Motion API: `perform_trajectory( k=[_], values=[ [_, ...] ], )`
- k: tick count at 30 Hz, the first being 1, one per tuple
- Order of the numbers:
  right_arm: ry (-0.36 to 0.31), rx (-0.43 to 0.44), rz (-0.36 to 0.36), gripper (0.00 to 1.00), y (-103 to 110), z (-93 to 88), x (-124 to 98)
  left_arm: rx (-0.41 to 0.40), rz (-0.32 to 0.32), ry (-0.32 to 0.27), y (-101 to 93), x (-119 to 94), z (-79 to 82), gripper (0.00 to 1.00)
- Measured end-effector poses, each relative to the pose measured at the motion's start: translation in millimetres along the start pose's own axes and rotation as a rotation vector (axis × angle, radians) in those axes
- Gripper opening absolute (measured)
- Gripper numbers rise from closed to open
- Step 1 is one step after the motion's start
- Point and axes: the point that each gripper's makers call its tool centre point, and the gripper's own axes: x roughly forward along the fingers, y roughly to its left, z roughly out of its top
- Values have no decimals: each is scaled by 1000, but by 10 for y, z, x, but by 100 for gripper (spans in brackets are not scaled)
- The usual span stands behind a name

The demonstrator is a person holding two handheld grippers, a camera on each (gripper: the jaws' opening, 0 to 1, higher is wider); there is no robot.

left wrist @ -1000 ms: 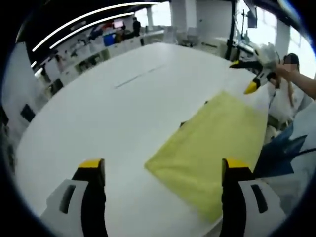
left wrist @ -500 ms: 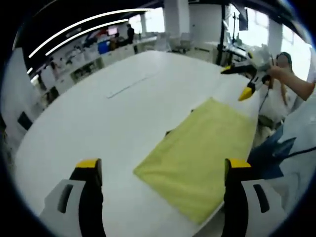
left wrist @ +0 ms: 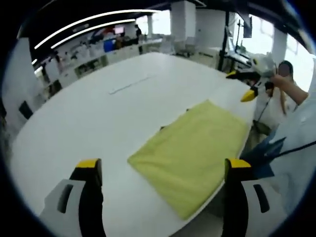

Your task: Fold the garment on the visible template until the final outline fits inside the template.

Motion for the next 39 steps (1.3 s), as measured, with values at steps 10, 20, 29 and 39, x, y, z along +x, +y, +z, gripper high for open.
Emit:
perform_trajectory(
  k=[10,20,29,39],
  values=[
    [37,56,6,100,77,-217,-155,-103,-29,19,-91,-108,-259,100],
    [68,106,1,100,164,-430,-219,-212,-69,73,-279,-122,-546,100],
    [77,171,0,100,304,-546,-243,-346,-79,67,-367,-163,-730,100],
    [141,238,13,89,367,-919,-242,-446,-71,107,-353,-137,-1002,84]
  ],
)
